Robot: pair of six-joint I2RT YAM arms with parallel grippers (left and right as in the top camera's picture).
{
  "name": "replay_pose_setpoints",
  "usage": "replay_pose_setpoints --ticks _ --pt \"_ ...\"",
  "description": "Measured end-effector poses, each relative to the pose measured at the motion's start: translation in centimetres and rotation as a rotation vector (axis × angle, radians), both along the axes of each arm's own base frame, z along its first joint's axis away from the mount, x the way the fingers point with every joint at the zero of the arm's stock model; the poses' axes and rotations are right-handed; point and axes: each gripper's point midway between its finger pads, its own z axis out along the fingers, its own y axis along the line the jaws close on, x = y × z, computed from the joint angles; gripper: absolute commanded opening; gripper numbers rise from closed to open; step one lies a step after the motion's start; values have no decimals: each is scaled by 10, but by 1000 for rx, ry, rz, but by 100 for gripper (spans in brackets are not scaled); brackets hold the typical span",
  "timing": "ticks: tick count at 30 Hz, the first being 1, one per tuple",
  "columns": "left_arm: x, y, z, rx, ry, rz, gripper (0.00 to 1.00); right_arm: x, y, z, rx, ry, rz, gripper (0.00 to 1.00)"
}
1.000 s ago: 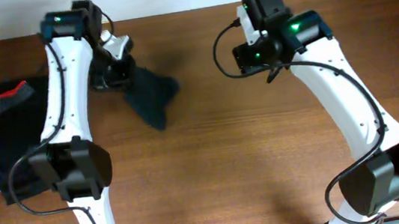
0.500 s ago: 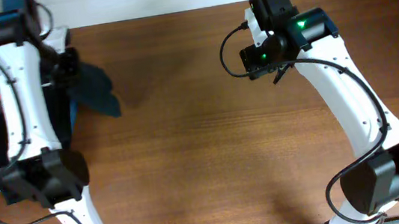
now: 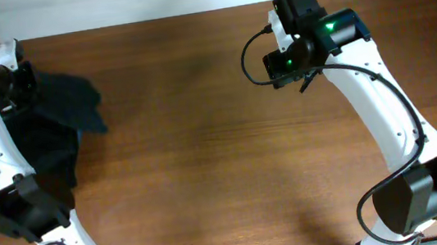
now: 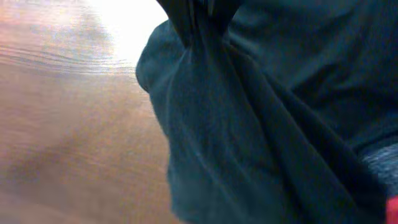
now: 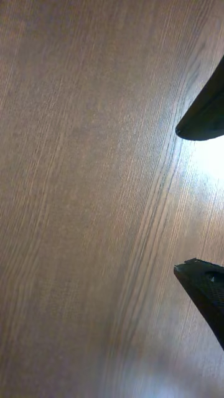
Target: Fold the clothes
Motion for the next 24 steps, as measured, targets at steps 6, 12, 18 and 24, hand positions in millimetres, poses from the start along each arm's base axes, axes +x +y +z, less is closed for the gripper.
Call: replay_pose_setpoints --ticks 6,12,18,24 --pt "-17 -2 56 24 -134 4 0 -3 -1 -1 -4 12 1 67" --pt "-37 31 77 50 -177 93 1 -5 -1 -2 -7 22 0 67" --pt "-47 57 77 57 -175 160 1 -6 -2 -2 -7 25 0 67" --pt "-45 65 79 64 -198 173 1 -6 -2 -2 -7 25 1 67"
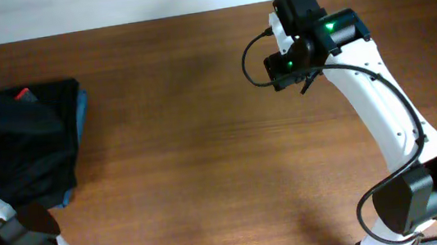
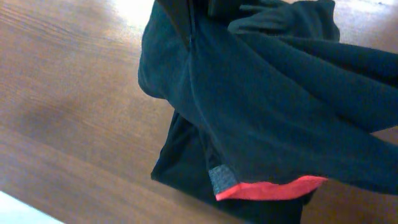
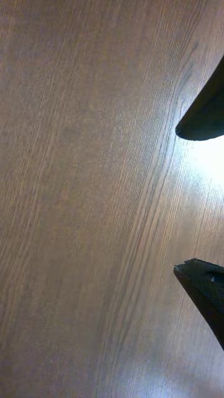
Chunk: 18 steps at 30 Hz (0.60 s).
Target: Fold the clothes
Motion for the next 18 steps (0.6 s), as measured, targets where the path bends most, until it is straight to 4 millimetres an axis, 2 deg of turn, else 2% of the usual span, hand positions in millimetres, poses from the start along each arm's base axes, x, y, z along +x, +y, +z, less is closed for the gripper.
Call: replay_pose_setpoints --ticks 6,13,16,18 --pt "20 4 12 19 -99 -17 0 -1 0 0 -1 3 0 67" --pt "26 5 15 28 -123 -24 0 -1 0 0 -1 3 0 67" --pt "27 5 11 20 -113 -24 0 -1 0 0 -1 3 -1 67" --pt "31 7 -6 -4 -75 -24 0 -1 0 0 -1 3 0 67"
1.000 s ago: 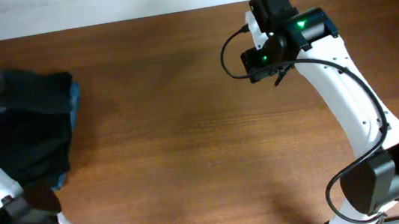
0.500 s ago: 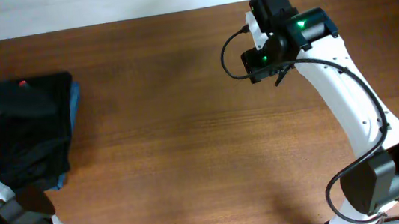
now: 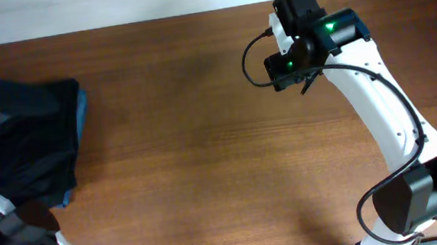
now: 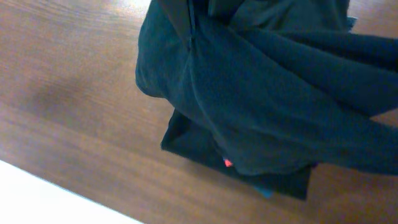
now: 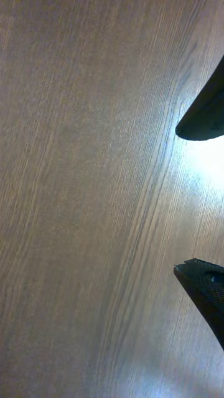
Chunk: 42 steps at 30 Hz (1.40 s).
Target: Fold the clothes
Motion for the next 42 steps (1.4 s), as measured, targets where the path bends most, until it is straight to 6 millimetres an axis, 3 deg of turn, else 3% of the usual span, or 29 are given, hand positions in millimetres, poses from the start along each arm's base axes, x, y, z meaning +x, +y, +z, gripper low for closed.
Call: replay_pose_setpoints --ticks 7,14,26,27,34,38,42 --pt "11 5 -53 -77 116 -4 0 -1 0 0 -1 4 0 67" --pt "-4 4 -59 -110 173 9 1 -1 0 0 -1 4 0 67" --pt "-32 36 -65 -83 243 98 2 -1 0 0 -1 4 0 68" --pt "-34 38 -65 -74 248 103 14 -1 0 0 -1 4 0 68" --pt "-50 64 -69 41 333 223 37 -1 0 0 -1 4 0 69" --pt "-54 70 -69 70 351 253 33 -1 0 0 -1 4 0 69" --pt "-55 70 -69 67 351 262 11 -1 0 0 -1 4 0 68"
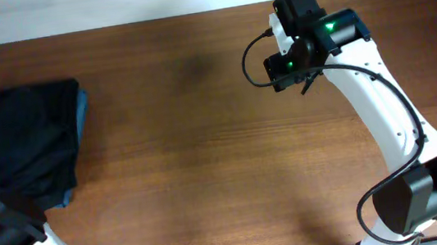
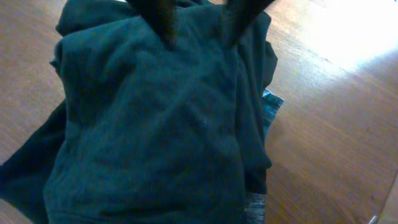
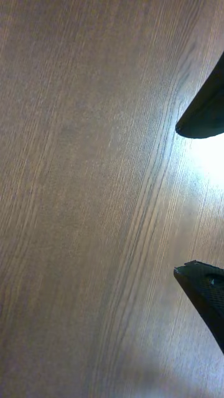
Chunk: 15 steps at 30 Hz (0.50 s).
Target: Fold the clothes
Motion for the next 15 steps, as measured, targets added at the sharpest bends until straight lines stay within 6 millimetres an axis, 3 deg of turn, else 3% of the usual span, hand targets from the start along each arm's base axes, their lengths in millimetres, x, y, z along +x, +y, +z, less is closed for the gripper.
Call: replay_pose_setpoints --ticks 2,4,9,10,11,12,15 --pt "3 -4 0 -21 -16 -4 2 0 0 0 0 0 0 68" --pt "7 -11 0 -60 -42 -12 2 0 0 0 0 0 0 68" --pt "24 -32 3 -118 -97 -66 7 5 1 3 4 -23 4 82" --pt "31 -38 5 -116 -110 -88 9 6 2 6 7 -32 3 90" --pt "37 -46 7 -113 -122 -114 11 9 2 12 11 -48 2 99" --pt "43 -57 9 -112 -130 -148 11 12 3 18 16 -67 3 99" --pt "62 -116 28 -119 -173 -301 15 24 7 50 49 -155 6 99"
